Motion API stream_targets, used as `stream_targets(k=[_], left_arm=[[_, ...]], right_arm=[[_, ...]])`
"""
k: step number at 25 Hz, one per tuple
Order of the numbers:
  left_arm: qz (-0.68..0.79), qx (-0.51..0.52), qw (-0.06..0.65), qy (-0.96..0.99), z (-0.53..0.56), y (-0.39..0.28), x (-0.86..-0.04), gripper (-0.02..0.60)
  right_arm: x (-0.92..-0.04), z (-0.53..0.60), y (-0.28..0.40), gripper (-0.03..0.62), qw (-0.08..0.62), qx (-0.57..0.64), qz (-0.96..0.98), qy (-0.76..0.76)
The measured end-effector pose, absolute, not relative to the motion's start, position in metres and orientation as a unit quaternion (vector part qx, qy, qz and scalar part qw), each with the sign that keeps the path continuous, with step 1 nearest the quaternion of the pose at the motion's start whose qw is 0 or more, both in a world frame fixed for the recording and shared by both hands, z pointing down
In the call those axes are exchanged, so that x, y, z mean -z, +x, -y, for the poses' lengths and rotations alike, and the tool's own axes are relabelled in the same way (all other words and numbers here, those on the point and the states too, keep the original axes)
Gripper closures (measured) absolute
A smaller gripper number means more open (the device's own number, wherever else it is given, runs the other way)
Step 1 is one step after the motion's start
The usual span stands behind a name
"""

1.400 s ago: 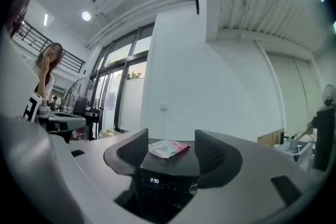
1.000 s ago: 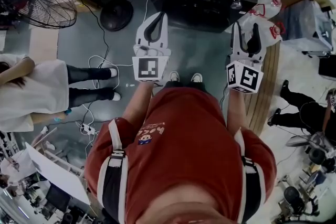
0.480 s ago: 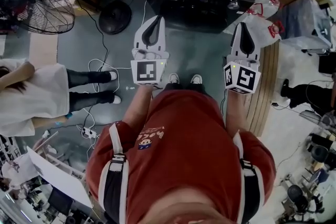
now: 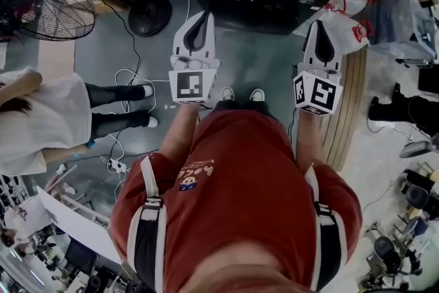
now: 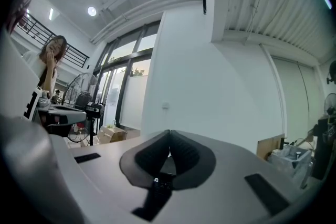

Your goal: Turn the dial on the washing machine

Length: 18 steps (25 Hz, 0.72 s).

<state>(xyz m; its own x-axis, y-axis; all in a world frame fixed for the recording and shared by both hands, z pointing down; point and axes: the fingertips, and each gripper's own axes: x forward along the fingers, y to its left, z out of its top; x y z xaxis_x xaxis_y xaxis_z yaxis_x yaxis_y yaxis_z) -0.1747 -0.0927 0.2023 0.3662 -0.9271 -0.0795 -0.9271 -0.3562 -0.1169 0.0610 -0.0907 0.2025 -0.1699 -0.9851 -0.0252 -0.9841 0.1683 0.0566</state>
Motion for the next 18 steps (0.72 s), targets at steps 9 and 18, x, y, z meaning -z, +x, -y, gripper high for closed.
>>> stream_targets(k=[9,18], left_arm=[[-0.562,-0.010,0.068,-0.824,0.099,-0.172,-0.198,0.565],[-0.559,0.004,0.057,-0.827,0.105,-0.165,-0.208,0.566]], right_arm=[[-0.203,0.094,0.058,0.588,0.018,0.044,0.764,0.643],[-0.204,0.104,0.060,0.588,0.017,0.041,0.770,0.636]])
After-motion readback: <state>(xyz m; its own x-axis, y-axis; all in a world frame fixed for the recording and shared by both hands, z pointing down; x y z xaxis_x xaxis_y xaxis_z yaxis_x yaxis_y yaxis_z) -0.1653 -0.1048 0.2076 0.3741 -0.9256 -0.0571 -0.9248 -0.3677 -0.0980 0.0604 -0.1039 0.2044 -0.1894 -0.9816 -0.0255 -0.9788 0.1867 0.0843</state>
